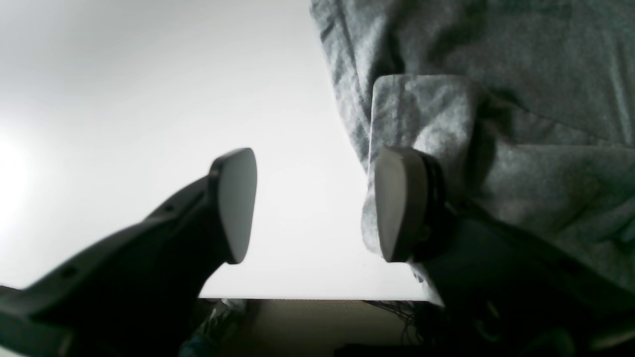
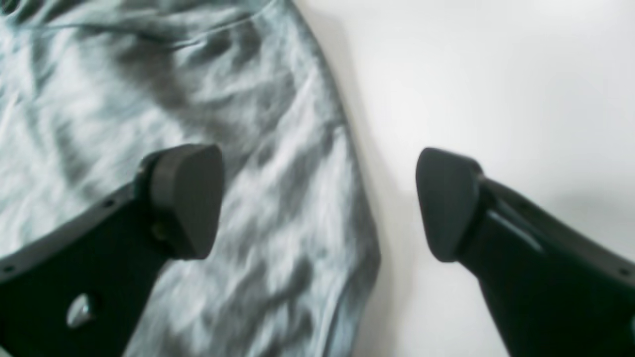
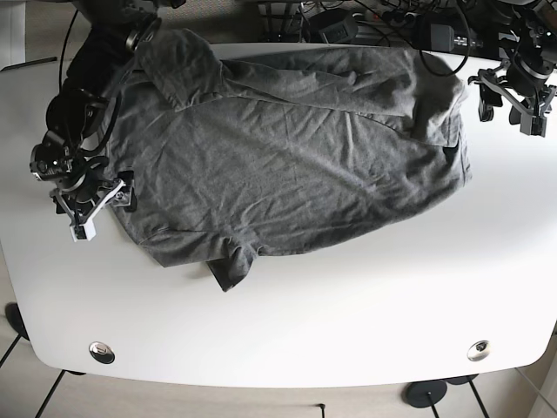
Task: Fold the T-shirt properly
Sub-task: 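Release and regrasp the shirt edge with both grippers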
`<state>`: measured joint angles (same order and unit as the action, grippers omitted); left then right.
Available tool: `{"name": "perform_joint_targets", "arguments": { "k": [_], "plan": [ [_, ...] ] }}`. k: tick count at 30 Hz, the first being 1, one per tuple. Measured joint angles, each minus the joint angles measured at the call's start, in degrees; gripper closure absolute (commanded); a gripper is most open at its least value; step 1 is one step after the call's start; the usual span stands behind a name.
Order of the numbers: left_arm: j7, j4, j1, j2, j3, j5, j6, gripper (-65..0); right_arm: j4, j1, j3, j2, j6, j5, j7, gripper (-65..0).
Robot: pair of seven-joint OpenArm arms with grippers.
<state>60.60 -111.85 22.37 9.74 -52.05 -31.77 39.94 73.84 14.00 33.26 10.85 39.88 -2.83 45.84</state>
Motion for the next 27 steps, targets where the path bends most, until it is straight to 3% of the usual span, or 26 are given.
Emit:
{"name": "perform_joint_targets", "arguments": {
  "k": [3, 6, 8, 10, 14, 16, 18, 20, 22, 27],
  "plan": [
    [0.0, 0.0, 0.02, 0.0, -0.09, -0.02, 0.0, -35.0, -9.42, 3.17, -0.37, 2.1, 0.07, 0.15, -6.58, -58.3],
    [0.0, 0.0, 0.0, 0.0, -0.09, 0.0, 0.0, -35.0, -14.73, 3.45, -0.26, 4.33, 0.07, 0.17, -8.28, -58.3],
    [-0.02, 0.0, 0.02, -0.02, -0.09, 0.04, 0.0, -35.0, -14.56, 2.19, -0.28, 4.33, -0.22, -0.22, -9.51, -58.3],
    [0.13, 0.07, -1.33, -0.02, -0.31, 2.27, 0.0, -35.0, -13.9, 0.87, -0.2, 2.82, -0.48, -0.59, -11.65, -58.3],
    [-0.2, 1.77, -6.47, -0.02, -0.31, 3.85, -5.88, -35.4, -10.45, -2.14, -0.2, -0.57, -0.39, -1.88, -13.07, -57.9],
    [0.02, 3.28, -8.92, -0.15, -1.57, 5.03, -10.97, -35.7, -7.91, -3.48, -0.22, -2.49, -0.33, -1.86, -13.16, -48.5],
    [-0.02, 5.42, -11.63, -0.87, -2.03, 5.2, -14.43, -36.0, -7.63, -3.58, -0.22, -2.93, -0.33, -1.64, -12.7, -34.9],
    [0.02, 9.6, -14.36, -1.18, -1.55, 5.62, -15.52, -39.7, -7.63, -3.56, -0.26, -3.26, -0.35, -1.64, -12.37, -17.8],
    [0.02, 13.97, -16.46, -1.09, -1.64, 5.66, -15.54, -45.3, -7.67, -3.52, -0.26, -3.23, -0.33, -1.64, -12.22, -8.2],
    [-0.22, 29.0, -24.06, -0.94, 0.11, 6.05, -15.63, -47.2, -7.85, -3.23, -0.26, -3.37, -0.2, -1.68, -11.58, -6.7]
  ]
}}
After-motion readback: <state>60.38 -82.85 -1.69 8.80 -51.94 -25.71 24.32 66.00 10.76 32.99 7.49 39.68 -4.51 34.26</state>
